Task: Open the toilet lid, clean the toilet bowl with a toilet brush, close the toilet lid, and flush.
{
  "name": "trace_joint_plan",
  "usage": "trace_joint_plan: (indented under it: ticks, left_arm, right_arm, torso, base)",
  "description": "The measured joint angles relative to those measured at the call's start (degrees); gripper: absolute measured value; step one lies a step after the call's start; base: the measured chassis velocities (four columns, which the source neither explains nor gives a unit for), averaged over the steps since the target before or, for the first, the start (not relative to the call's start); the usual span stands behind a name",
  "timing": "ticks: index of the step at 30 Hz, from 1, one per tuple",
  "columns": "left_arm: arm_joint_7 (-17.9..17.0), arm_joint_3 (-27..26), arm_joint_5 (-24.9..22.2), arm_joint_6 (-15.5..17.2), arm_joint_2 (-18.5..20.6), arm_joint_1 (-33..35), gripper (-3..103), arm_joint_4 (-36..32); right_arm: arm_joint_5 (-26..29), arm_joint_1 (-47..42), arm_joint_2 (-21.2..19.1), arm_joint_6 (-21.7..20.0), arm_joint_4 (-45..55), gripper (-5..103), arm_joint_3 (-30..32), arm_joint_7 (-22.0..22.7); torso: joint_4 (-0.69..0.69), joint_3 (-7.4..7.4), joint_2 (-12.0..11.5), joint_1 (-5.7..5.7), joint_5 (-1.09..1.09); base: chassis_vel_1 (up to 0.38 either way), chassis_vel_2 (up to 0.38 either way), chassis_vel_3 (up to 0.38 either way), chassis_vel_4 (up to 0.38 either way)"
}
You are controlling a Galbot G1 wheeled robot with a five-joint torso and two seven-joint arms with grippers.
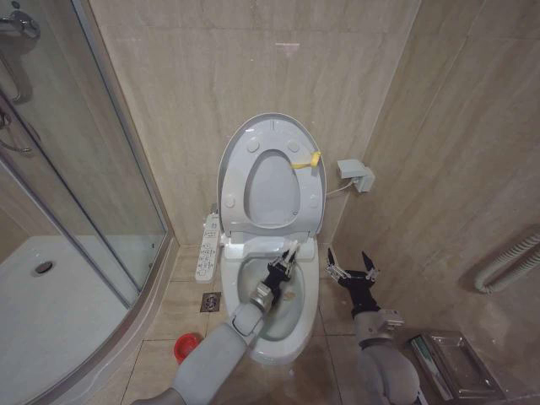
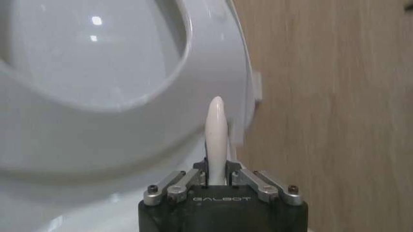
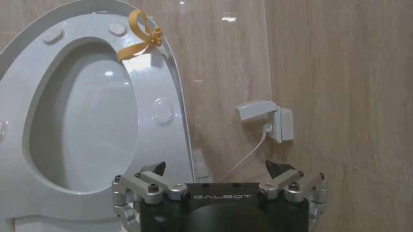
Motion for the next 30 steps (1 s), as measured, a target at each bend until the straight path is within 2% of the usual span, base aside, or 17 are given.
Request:
trace_joint_plan:
  ticks: [2,6,9,13,18,20,24,30]
  left_arm:
    - [-0.2,0.7,-0.9,0.5,-0.2,0.1,18,-3.5]
    - [-0.1,2.1,-1.6,0.8,-0.6,1.1,18,-5.1]
    - [0.1,2.5,-1.6,0.5,-0.9,1.5,18,-4.2]
    - [0.0,1.2,0.0,-0.2,-0.5,1.0,18,0.4]
    - [-0.3,0.6,0.2,0.4,-1.2,-0.4,18,-0.4]
    - [-0.4,1.5,-0.5,0.6,-2.3,-0.6,18,-1.8]
    - [-0.2,2.9,-1.0,0.7,-3.2,0.0,18,-2.5]
    - [0.0,2.6,1.5,-0.2,-3.7,1.1,18,3.2]
  right_arm:
    - [0.0,0.0,0.0,0.0,0.0,100,0.0,0.0]
    - [0.0,0.0,0.0,0.0,0.0,100,0.0,0.0]
    - [0.0,0.0,0.0,0.0,0.0,100,0.0,0.0]
    - [0.0,0.0,0.0,0.0,0.0,100,0.0,0.0]
    - [0.0,0.0,0.0,0.0,0.0,100,0.0,0.0]
    - [0.0,0.0,0.0,0.0,0.0,100,0.0,0.0]
    - [0.0,0.0,0.0,0.0,0.0,100,0.0,0.0]
    - [0.0,0.0,0.0,0.0,0.0,100,0.0,0.0]
  torso:
    - [-0.03,0.0,0.0,0.0,0.0]
    - [-0.03,0.0,0.0,0.0,0.0]
    - [-0.03,0.0,0.0,0.0,0.0]
    - [0.01,0.0,0.0,0.0,0.01]
    - [0.01,0.0,0.0,0.0,0.01]
    - [-0.04,0.0,0.0,0.0,-0.01]
    - [-0.04,0.0,0.0,0.0,0.0]
    - [-0.01,0.0,0.0,0.0,-0.01]
  base:
    - [0.0,0.0,0.0,0.0]
    - [0.0,0.0,0.0,0.0]
    - [0.0,0.0,0.0,0.0]
    - [0.0,0.0,0.0,0.0]
    - [0.0,0.0,0.0,0.0]
    - [0.0,0.0,0.0,0.0]
    - [0.0,0.0,0.0,0.0]
    - [0.0,0.0,0.0,0.0]
